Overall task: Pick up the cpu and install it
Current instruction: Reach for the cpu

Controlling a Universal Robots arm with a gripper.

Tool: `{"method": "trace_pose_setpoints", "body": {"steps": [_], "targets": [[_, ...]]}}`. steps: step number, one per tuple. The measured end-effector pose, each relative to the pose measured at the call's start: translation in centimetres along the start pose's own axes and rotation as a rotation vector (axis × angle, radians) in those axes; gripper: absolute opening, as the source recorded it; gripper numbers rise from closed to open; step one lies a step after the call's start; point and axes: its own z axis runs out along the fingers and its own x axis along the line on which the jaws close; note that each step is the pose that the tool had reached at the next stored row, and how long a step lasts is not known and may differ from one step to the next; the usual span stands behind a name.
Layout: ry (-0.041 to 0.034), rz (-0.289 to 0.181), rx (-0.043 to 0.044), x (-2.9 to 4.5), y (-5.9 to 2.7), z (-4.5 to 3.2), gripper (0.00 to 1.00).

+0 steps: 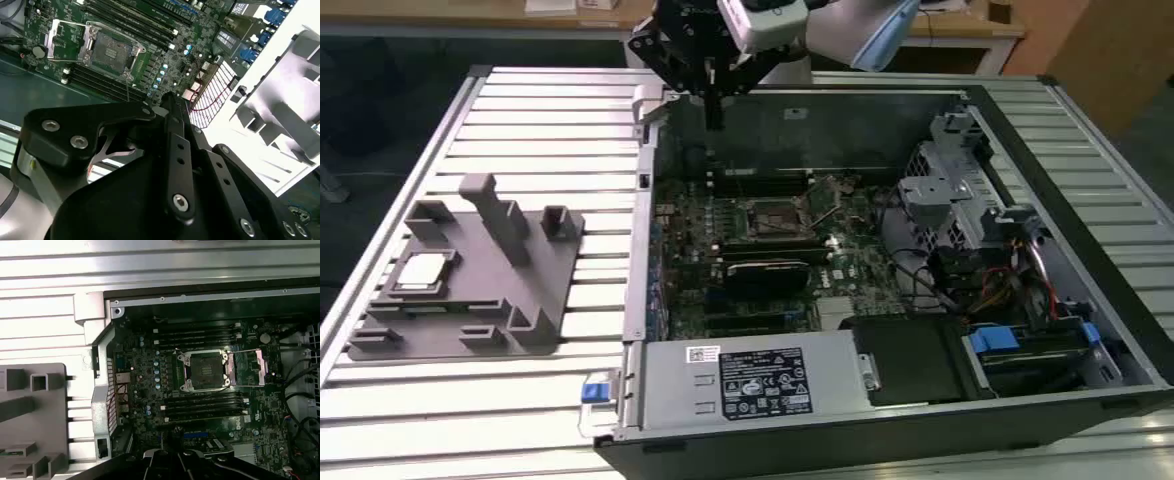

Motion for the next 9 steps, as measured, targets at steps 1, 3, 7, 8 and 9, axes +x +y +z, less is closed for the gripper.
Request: {"method": "trace_pose_setpoints", "body": {"steps": [1,3,7,8,9], "targets": [[0.0,0.0,0.0,0.0,0.0,0.0,0.11],[0.0,0.0,0.0,0.0,0.0,0.0,0.11],[0.0,0.0,0.0,0.0,0.0,0.0,0.11],[0.0,0.0,0.0001,0.0,0.0,0.0,0.11],[0.0,0.0,0.0001,0.01,0.0,0.0,0.11]]}}
